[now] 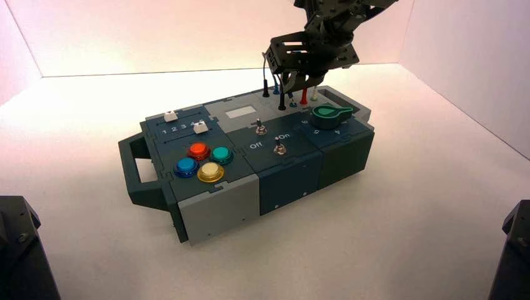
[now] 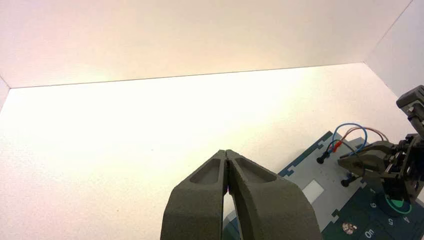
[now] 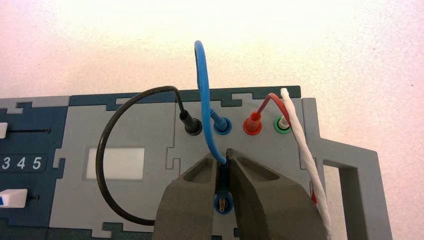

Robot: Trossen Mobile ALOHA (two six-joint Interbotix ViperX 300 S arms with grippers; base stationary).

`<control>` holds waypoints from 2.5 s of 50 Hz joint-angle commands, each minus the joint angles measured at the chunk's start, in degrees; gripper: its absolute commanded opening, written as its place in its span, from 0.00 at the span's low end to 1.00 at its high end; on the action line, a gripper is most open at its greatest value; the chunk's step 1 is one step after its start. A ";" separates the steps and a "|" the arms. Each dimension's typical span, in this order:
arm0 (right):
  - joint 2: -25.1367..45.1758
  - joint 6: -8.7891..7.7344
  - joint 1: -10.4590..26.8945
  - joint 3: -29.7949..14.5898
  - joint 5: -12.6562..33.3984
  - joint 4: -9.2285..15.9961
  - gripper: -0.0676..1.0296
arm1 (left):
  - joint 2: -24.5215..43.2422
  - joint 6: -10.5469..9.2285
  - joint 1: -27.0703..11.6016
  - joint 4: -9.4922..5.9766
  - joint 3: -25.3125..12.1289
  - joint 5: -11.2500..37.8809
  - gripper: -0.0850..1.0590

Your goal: Insert the blue wire.

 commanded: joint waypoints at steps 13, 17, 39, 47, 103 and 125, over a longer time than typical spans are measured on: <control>-1.58 -0.09 -0.35 0.44 0.00 -0.18 0.04 | 0.26 0.18 -0.26 0.09 -0.79 -0.79 0.05; -2.02 -0.09 -0.35 0.88 0.00 -0.18 0.04 | 0.35 0.18 -0.26 0.09 -0.79 -0.79 0.05; -3.43 -0.09 -0.35 2.20 0.26 -0.26 0.04 | 0.26 0.18 -0.26 0.09 -0.70 -0.88 0.05; -2.90 -0.09 -0.35 1.41 -0.70 -0.26 0.04 | 0.26 0.18 -0.26 0.09 -0.70 -0.97 0.05; -2.11 0.00 -0.62 -0.44 -0.88 -0.70 0.04 | 0.09 0.18 -0.26 0.09 -0.62 -1.05 0.05; -0.70 0.26 -0.79 0.44 -1.14 -0.70 0.04 | 0.00 0.18 -0.26 0.18 -0.62 -1.14 0.05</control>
